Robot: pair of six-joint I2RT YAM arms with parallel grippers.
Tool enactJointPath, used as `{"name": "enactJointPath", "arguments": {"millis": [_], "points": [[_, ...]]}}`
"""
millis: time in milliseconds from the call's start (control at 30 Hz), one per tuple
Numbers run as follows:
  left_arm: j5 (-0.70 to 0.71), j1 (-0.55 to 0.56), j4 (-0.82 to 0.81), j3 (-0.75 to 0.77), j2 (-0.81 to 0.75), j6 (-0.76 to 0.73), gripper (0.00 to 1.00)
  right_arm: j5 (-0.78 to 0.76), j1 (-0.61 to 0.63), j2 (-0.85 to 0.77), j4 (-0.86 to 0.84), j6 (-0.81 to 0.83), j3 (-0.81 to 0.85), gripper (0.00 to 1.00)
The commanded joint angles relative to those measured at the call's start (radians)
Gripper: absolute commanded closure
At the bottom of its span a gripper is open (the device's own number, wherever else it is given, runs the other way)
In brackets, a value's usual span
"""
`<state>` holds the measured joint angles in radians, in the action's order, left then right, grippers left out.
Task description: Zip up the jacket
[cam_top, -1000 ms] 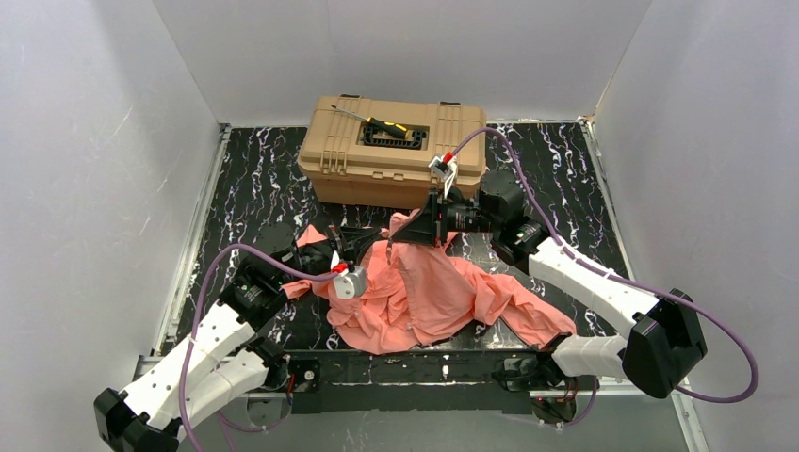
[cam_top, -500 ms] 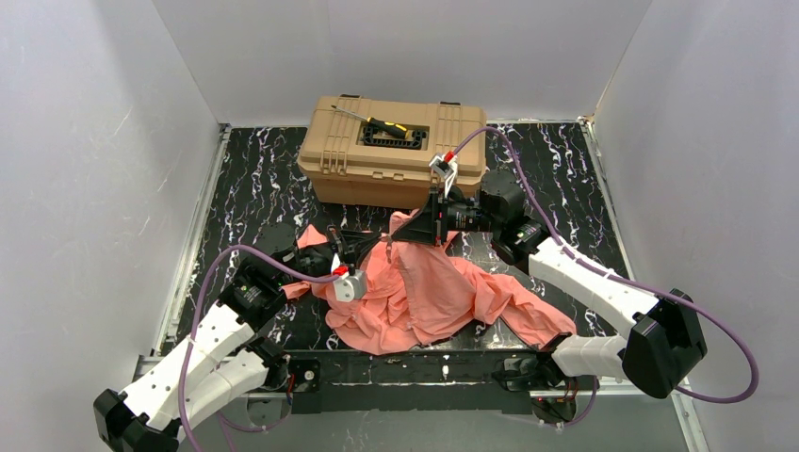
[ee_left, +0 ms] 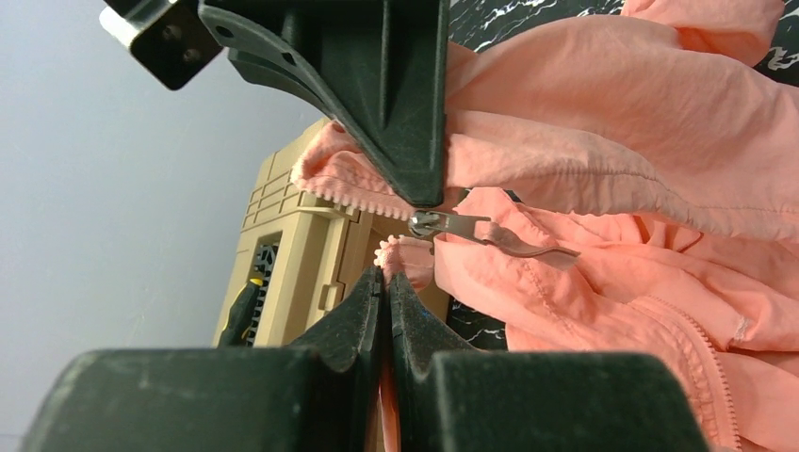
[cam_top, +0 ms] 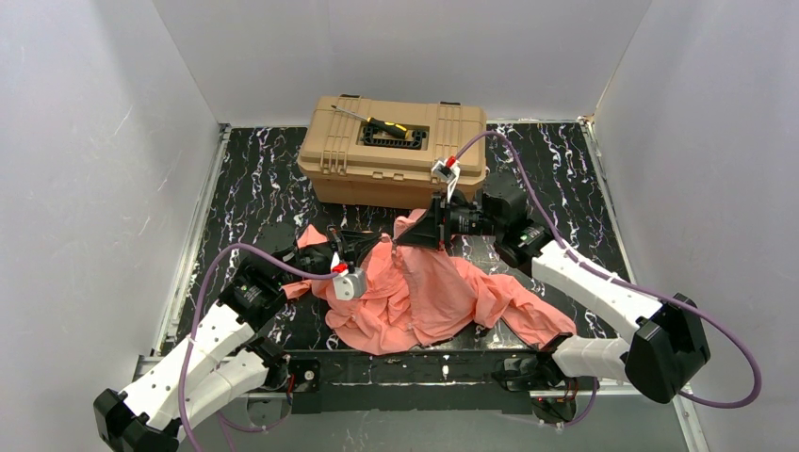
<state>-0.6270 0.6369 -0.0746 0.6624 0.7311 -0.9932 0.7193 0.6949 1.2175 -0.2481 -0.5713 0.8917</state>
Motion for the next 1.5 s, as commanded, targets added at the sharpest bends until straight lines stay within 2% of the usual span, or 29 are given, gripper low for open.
{"name": "enactJointPath", "arguments": {"millis": [0, 500, 700, 1467], "points": [[-0.021, -0.002, -0.03, 0.032, -0.002, 0.032, 1.0, 0.001, -0.005, -0.021, 0.001, 0.03, -0.007, 0.99], [0.005, -0.001, -0.03, 0.019, 0.002, 0.041, 1.0, 0.069, 0.002, 0.037, -0.08, -0.016, 0.011, 0.99], [0.042, -0.001, -0.031, 0.017, 0.01, 0.038, 1.0, 0.066, 0.005, 0.032, -0.088, -0.018, 0.012, 0.99], [0.039, -0.001, -0.04, 0.008, -0.001, 0.041, 1.0, 0.016, 0.015, 0.049, -0.122, -0.04, 0.006, 0.99]]}}
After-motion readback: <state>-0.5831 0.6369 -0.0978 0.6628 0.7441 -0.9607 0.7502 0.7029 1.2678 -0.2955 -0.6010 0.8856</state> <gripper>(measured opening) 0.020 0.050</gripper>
